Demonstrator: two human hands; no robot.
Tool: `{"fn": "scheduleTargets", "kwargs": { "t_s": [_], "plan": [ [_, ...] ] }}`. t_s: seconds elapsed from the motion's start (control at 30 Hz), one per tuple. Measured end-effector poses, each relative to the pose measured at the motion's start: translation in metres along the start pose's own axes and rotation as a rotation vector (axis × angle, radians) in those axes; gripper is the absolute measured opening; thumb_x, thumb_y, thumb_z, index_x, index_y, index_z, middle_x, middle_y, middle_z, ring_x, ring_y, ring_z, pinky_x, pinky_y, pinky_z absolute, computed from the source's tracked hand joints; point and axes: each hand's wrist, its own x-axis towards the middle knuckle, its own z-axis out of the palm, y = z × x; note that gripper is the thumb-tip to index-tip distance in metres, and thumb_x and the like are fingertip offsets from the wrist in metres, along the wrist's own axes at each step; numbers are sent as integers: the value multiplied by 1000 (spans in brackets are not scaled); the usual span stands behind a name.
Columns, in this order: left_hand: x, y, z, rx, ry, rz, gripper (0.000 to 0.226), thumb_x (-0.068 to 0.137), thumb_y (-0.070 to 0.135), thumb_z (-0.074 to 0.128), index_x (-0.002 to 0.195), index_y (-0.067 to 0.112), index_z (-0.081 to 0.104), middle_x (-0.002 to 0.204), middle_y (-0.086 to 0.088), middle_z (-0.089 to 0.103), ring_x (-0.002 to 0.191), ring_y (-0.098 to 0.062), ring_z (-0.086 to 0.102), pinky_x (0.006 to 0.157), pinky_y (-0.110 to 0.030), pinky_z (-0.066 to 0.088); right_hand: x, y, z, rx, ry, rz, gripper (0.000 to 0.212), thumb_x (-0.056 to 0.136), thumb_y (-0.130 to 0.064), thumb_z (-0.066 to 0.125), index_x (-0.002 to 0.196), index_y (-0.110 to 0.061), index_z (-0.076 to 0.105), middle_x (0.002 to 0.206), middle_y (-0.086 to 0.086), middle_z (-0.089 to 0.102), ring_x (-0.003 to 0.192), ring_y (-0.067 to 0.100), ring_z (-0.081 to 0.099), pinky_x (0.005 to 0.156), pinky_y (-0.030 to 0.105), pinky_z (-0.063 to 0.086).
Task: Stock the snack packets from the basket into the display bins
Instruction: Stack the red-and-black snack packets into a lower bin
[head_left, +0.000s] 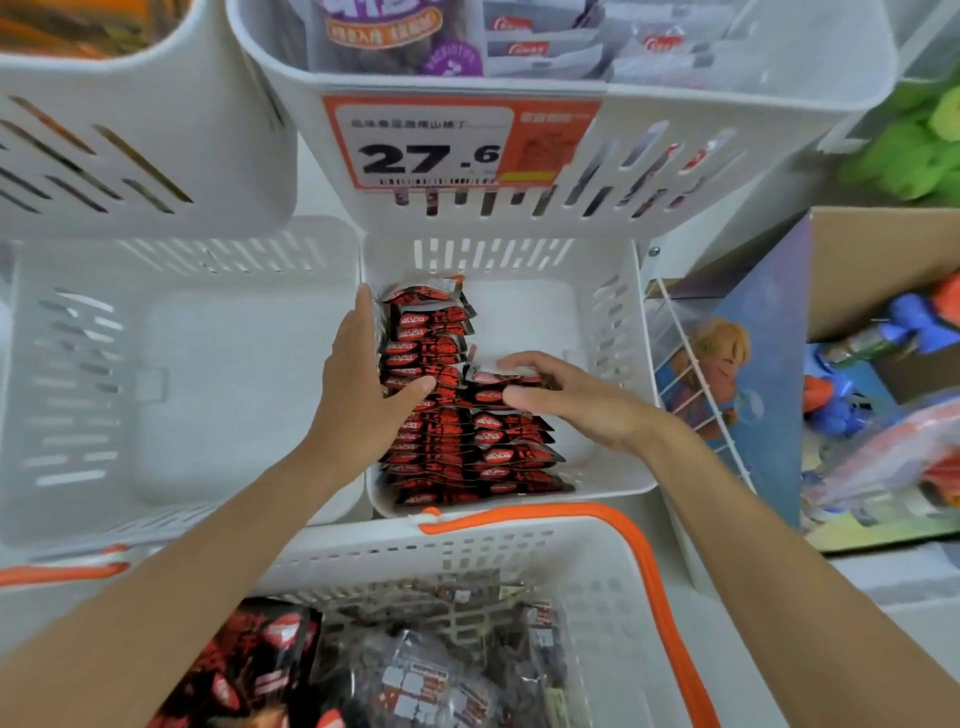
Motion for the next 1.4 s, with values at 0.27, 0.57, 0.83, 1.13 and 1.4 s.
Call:
{"fn": "scheduleTargets", "kwargs": {
  "t_s": [0.27,0.57,0.83,1.13,1.4],
  "plan": [
    [-6,-3,-2,-31,-62,35,103,88,32,70,155,31,-8,159,18,5,143,6,4,121,-31,9,3,14,16,-102,165,-139,60,82,-56,59,136,-30,54,148,-5,44,138,7,37,119,38,28],
    [-8,0,-4,6,-70,19,104,88,38,69,155,28,-10,165,4,-1,152,-15,-2,123,-50,10,2,5,22,41,77,-44,80,81,-49,62,150,-30,28,147,-7,41,128,6,47,111,26,37],
    [-24,19,-18,-99,-141,-24,85,93,28,64,155,26,6,154,12,20,134,9,16,114,-25,16,-10,-14,29,144,215,69,100,73,-64,64,155,-38,12,162,3,18,142,14,26,109,30,25],
    [-36,33,-28,-142,-151,-36,70,93,33,63,150,28,23,149,8,35,139,-9,30,118,-36,23,-12,-11,34,-72,230,55,101,62,-71,75,148,-46,30,164,-4,9,145,14,25,119,39,26],
    [-74,53,-56,25,-112,-54,40,95,25,62,134,19,53,135,-1,53,121,-17,52,104,-34,42,-76,-62,67,-314,517,-281,56,84,-35,76,134,-26,52,141,-2,42,124,11,47,105,27,40]
  ]
}}
